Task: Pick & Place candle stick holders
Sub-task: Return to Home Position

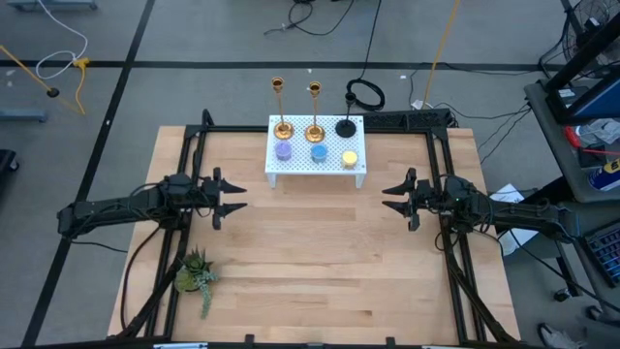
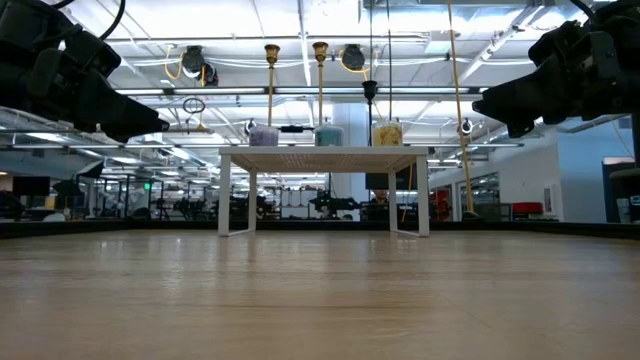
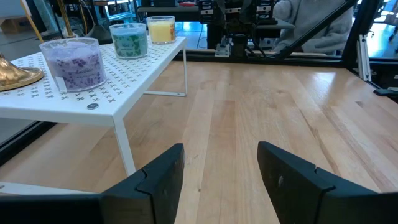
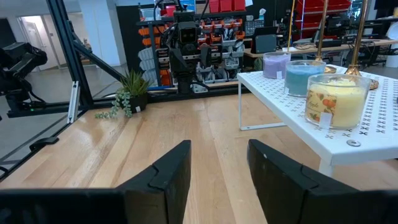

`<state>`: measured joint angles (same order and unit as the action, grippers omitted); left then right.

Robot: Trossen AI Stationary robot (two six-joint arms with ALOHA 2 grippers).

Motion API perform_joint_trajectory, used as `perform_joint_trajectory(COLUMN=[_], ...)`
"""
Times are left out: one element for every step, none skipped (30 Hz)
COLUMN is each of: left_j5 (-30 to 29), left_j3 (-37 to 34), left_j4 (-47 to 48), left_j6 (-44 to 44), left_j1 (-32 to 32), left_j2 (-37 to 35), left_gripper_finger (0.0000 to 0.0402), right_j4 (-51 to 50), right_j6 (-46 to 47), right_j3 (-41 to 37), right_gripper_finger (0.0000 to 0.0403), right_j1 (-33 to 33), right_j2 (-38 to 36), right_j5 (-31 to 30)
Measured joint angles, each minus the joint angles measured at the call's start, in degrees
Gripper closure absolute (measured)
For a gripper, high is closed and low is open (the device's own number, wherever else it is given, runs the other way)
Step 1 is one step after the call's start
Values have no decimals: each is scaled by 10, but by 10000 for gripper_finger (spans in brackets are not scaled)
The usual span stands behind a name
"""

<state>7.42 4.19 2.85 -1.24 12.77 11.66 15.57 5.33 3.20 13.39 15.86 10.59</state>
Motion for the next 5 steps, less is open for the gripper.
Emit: perform_joint_trajectory(left_j5=[0,0,0,0,0], left_j3=[0,0,0,0,0], left_j4=[0,0,0,0,0], left_j6=[0,0,0,0,0], left_j1=[0,0,0,0,0], left_j2=[0,0,0,0,0], left_gripper_finger=[190,190,190,190,190], right_j4=[0,0,0,0,0], right_j6=[0,0,0,0,0], right_j3=[0,0,0,0,0], right_gripper_finger=[245,245,245,245,245], right_j1=[0,0,0,0,0], right_j2=[0,0,0,0,0], right_j5=[0,0,0,0,0])
